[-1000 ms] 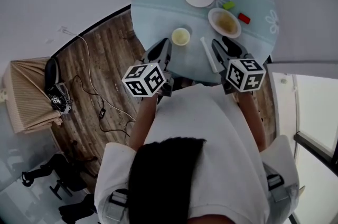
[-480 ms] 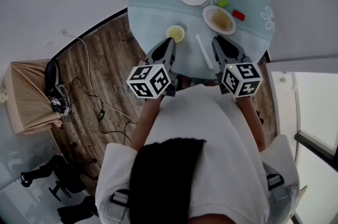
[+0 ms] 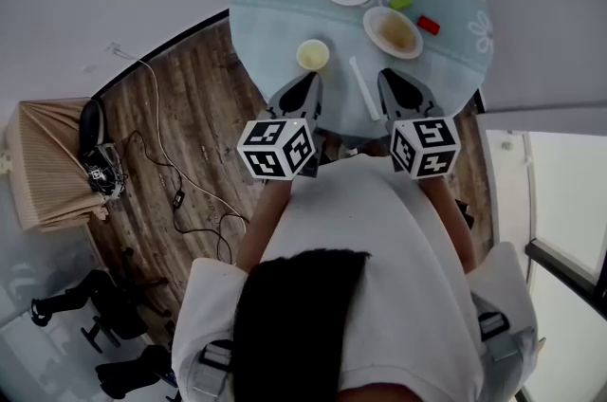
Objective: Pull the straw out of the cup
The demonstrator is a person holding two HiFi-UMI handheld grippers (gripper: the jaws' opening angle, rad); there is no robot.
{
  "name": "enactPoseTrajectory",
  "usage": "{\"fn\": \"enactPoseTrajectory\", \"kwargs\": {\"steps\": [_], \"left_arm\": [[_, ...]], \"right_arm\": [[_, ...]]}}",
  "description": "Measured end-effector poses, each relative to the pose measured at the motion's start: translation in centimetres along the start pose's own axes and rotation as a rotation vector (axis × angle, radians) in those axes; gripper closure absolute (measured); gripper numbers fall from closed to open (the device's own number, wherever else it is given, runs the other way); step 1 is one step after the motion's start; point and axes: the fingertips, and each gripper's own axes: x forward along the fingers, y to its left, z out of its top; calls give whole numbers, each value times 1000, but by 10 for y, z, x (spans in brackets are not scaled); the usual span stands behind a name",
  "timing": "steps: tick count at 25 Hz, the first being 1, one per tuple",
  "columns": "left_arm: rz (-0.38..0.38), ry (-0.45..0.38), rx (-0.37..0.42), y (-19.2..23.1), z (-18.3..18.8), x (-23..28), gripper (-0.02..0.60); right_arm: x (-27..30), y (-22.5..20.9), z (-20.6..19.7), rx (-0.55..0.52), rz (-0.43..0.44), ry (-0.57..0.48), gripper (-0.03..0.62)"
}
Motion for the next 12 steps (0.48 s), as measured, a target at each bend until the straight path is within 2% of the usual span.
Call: {"fn": "enactPoseTrajectory", "kwargs": {"steps": [4, 12], "left_arm": [[10, 8, 5, -2, -5, -1, 572], [35, 49, 17, 0, -18, -4, 572]], "right_arm": [[-3, 1, -5, -49, -5, 6, 551], [-3, 6, -17, -56, 0, 24, 554]]}}
